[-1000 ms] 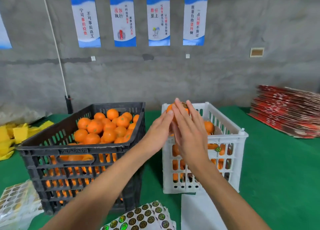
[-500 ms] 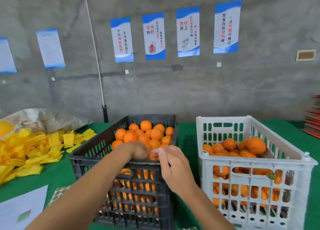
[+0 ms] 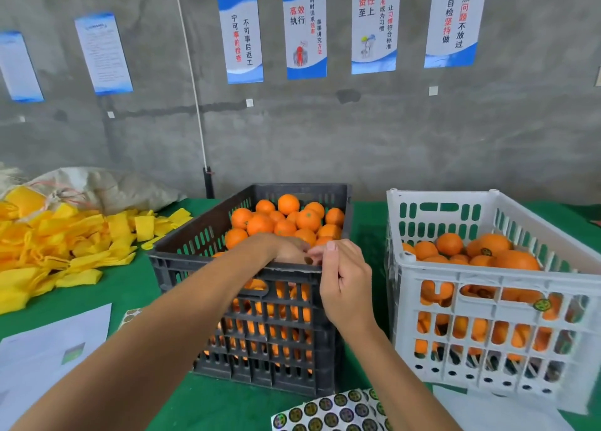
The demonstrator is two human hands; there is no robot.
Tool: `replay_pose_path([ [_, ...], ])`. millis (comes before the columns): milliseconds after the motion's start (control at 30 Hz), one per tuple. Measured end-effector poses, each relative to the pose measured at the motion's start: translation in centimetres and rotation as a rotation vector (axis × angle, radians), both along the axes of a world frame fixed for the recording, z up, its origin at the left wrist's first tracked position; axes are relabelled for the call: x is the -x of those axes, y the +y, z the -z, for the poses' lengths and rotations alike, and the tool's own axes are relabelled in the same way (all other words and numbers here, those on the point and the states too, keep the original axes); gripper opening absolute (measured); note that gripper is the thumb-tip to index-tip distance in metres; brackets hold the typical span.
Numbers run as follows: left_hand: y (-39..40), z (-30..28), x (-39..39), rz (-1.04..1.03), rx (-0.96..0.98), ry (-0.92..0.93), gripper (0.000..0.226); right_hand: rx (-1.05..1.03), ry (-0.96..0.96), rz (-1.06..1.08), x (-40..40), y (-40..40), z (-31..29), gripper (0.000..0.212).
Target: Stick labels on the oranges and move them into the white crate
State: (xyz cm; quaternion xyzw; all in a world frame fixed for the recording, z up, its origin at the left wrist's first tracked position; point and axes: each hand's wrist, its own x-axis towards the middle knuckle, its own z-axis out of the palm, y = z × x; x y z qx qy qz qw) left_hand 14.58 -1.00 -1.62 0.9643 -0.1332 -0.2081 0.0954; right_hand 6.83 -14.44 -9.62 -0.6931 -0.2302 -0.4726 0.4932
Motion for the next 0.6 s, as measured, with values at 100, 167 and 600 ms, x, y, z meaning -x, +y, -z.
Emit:
replay_pose_path([
  [100, -0.1, 0.1, -0.2, 0.009, 0.047, -0.087, 0.030, 0.011, 0.032, -0.022, 0.2, 0.0, -0.2, 0.048],
  [167, -0.4, 0.2, -0.3, -0.021, 0.148, -0.171, 0.025, 0.010, 0.080, -0.074, 0.5, -0.2, -0.4, 0.047],
  [600, -4.0, 1.0, 11.6, 0.250, 0.746, -1.341, 0.070, -0.302, 0.348, -0.402, 5.6, -4.8, -4.0, 0.040],
])
